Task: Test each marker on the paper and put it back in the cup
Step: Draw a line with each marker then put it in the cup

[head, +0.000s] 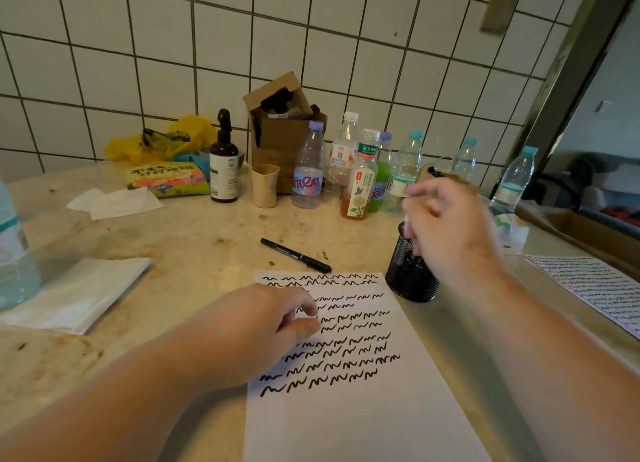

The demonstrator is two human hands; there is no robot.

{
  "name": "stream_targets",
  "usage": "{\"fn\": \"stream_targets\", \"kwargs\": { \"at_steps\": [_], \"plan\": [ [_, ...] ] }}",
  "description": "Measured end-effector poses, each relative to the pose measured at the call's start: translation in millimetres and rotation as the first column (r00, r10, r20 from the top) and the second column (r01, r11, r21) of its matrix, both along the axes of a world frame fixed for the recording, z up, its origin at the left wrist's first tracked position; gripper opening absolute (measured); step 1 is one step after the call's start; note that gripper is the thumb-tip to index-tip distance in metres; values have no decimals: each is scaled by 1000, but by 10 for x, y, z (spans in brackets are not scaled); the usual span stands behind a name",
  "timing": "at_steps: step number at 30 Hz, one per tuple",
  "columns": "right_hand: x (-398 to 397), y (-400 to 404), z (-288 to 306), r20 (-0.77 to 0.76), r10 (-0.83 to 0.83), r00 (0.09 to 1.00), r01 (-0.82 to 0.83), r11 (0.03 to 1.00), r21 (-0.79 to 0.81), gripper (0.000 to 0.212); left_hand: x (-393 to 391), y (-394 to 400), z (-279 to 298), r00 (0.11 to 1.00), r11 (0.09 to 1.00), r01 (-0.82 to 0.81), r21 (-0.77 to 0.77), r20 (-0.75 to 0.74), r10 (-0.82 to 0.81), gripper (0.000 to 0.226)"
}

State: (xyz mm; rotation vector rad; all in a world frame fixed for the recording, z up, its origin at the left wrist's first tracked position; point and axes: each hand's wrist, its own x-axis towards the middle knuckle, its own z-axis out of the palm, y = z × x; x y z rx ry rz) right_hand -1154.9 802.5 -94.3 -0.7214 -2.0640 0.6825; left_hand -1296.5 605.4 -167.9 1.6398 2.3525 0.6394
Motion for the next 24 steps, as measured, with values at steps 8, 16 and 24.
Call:
{"fn": "stream_targets", "kwargs": {
  "at_steps": [8,16,24],
  "plan": [
    [-843,-99,-457,529,131,839,-150,989,-7,16,-15,24,18,999,1000,19,-8,-26,-19,21],
    [-1213,-72,-693,657,-11,754,-62,994,88,34,-36,51,3,997,999,38,-15,-65,-39,24],
    [-985,-190,-524,701,-35,712,-58,992,109,28,-27,16,24,998,999,32,-9,-54,-32,24]
  ]
}}
